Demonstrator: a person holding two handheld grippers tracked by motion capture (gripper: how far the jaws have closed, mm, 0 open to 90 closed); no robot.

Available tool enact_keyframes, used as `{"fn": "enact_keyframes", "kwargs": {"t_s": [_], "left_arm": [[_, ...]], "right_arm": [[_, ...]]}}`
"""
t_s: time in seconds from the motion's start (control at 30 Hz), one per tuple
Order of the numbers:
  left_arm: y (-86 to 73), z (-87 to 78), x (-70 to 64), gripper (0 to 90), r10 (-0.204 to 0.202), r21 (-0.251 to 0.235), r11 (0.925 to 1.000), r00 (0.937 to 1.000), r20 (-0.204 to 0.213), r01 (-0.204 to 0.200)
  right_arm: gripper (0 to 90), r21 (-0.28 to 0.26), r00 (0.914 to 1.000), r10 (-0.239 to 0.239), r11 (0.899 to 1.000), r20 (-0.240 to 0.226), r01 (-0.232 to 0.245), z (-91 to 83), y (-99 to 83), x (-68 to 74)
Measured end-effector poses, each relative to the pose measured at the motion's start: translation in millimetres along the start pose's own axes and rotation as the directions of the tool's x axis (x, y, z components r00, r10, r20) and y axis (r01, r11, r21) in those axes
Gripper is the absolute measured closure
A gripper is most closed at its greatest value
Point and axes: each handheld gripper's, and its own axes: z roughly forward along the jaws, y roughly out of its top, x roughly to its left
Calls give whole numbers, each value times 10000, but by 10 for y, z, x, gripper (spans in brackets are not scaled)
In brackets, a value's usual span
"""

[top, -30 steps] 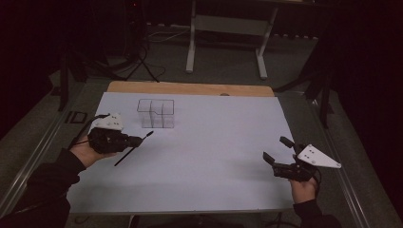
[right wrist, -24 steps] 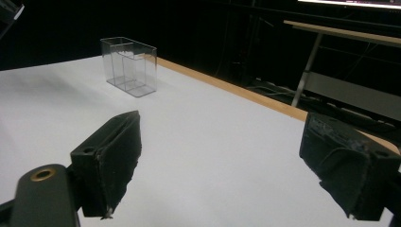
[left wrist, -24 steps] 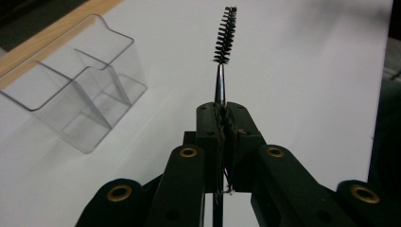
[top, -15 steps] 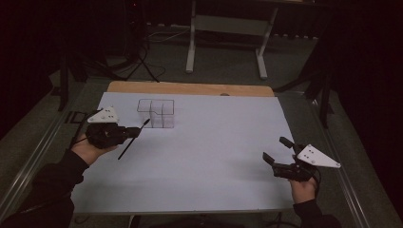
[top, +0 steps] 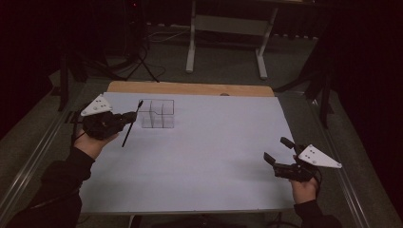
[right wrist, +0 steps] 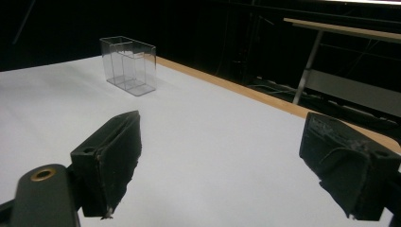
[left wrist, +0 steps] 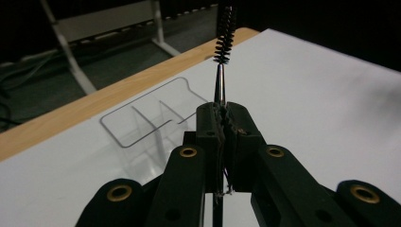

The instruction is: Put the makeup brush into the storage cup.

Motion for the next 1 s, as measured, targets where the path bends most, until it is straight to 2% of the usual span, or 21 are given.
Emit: {"fn": "enact_keyframes", "kwargs": {"t_s": [0.1, 0.27, 0.37, 0.47, 0.5, 0.57, 0.77, 0.8, 0.9, 0.93, 1.0], "left_arm": [[17, 19, 9, 861, -77, -79, 9999, 10000, -30, 76], [49, 57, 24, 861, -262, -480, 9985, 9993, -258, 250], [78, 91, 34, 861, -417, -835, 9958, 9975, -568, 369], [87, 109, 50, 861, -592, -1009, 9934, 9969, -523, 537], [92, 120, 52, 861, -637, -1058, 9928, 9957, -673, 563], [100, 141, 86, 861, -874, -1337, 9880, 9934, -742, 769], [126, 176, 156, 861, -1184, -1734, 9795, 9895, -829, 1027], [134, 184, 171, 860, -1290, -1799, 9769, 9893, -675, 1151], [156, 198, 184, 861, -1303, -1950, 9743, 9885, -770, 1132], [180, 216, 195, 861, -1340, -2161, 9696, 9881, -750, 1151], [194, 227, 201, 860, -1325, -2182, 9693, 9883, -758, 1133]], "right_arm": [[134, 5, 10000, -35, 10000, 31, 35, -3, 3, 2], [134, -13, 9999, -103, 9999, 68, 103, -14, 13, 16], [134, 5, 9999, -118, 9999, 63, 118, -15, 13, 17], [134, -15, 9999, -105, 9999, 43, 105, -13, 16, 19], [134, -15, 9999, -105, 9999, 43, 105, -13, 16, 19], [134, 7, 9999, -112, 9999, 36, 112, -11, 16, 19], [134, 37, 9999, -105, 9999, 41, 105, -4, 11, 19], [134, 42, 10000, -94, 9999, 28, 94, -3, 10, 19], [134, 76, 10000, -72, 9999, 10, 72, 1, 9, 23], [134, 70, 10000, -89, 9999, 6, 89, 2, 8, 23], [134, 82, 10000, -80, 9999, -12, 80, 5, 8, 25]]}}
